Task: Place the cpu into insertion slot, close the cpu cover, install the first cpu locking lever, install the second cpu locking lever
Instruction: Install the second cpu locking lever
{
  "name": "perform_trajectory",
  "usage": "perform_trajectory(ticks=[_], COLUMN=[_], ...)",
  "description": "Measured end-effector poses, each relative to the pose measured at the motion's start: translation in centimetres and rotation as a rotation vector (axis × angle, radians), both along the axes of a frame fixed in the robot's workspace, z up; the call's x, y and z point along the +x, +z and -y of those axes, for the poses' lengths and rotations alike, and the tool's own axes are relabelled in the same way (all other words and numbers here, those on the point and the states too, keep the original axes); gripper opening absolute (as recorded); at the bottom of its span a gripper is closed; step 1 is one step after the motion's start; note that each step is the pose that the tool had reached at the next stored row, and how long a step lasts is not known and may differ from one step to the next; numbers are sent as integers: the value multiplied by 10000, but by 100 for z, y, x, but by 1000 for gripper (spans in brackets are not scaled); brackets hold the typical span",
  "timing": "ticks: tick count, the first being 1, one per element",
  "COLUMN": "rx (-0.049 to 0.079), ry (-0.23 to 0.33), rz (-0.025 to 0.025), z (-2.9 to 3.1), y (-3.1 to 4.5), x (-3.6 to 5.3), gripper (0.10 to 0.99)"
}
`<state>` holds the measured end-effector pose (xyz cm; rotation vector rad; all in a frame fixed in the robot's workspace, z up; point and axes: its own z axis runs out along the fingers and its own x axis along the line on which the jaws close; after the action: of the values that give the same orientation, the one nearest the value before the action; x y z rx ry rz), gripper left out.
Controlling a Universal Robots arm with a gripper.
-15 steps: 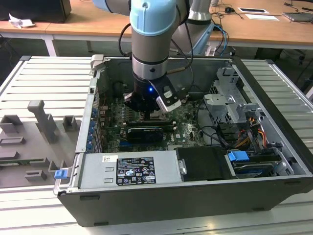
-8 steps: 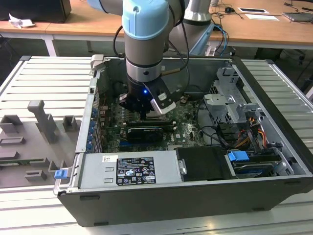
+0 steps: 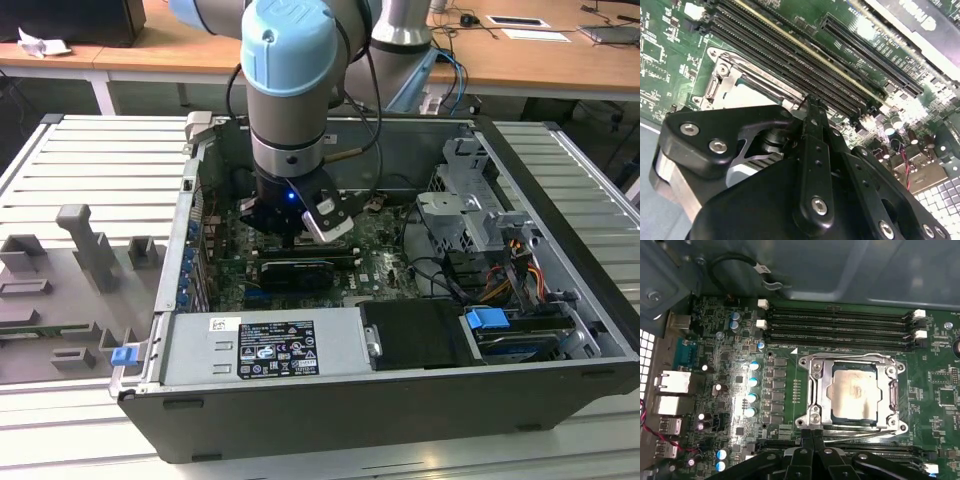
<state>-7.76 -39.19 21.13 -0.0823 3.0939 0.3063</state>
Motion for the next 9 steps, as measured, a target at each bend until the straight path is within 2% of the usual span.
perform_trajectory(ticks=[2,5,9], rx=[414,584,701], ry=[2,2,0], rz=[24,34,35], z=[0,0,1], y=[-94,-114,-156], x=[-29,-43,-53], gripper=[106,106,106])
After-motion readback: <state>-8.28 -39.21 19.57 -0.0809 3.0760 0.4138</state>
